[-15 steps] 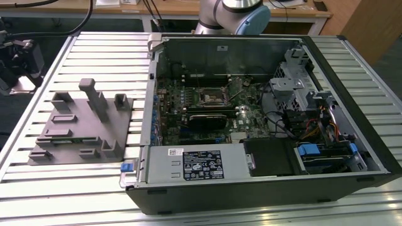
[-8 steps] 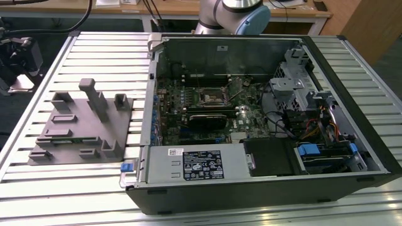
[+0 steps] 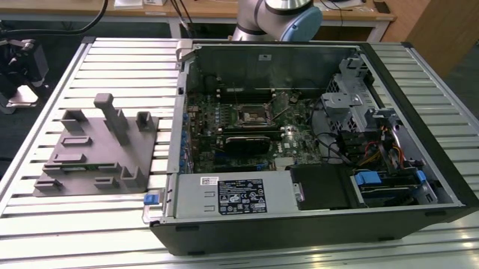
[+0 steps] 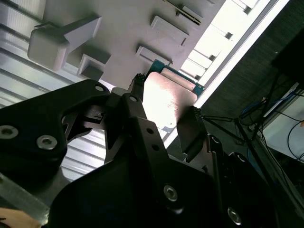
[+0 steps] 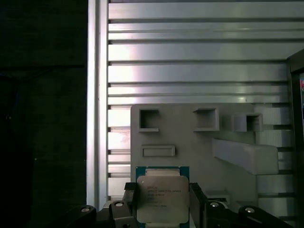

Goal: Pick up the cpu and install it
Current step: 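Pick up the cpu and move it towards the insertion slot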

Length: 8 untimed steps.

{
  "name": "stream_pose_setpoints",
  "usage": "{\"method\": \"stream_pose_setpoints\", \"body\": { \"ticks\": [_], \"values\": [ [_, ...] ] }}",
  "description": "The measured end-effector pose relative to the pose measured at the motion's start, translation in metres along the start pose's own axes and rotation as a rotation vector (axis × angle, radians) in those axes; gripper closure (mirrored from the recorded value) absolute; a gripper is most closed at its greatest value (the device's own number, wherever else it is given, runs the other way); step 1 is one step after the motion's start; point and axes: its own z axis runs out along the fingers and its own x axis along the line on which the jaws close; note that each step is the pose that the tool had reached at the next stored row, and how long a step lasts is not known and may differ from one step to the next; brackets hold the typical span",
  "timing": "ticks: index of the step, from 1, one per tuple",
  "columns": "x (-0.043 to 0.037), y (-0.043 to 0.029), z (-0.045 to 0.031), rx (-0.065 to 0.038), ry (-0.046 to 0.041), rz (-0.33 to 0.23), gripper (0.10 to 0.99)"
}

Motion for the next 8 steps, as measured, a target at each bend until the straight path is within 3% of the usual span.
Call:
{"method": "stream_pose_setpoints", "body": {
  "ticks": [8],
  "values": [
    [0.0000, 0.0009, -0.0060, 0.000, -0.0002, 0.000, 0.557]
  ]
}}
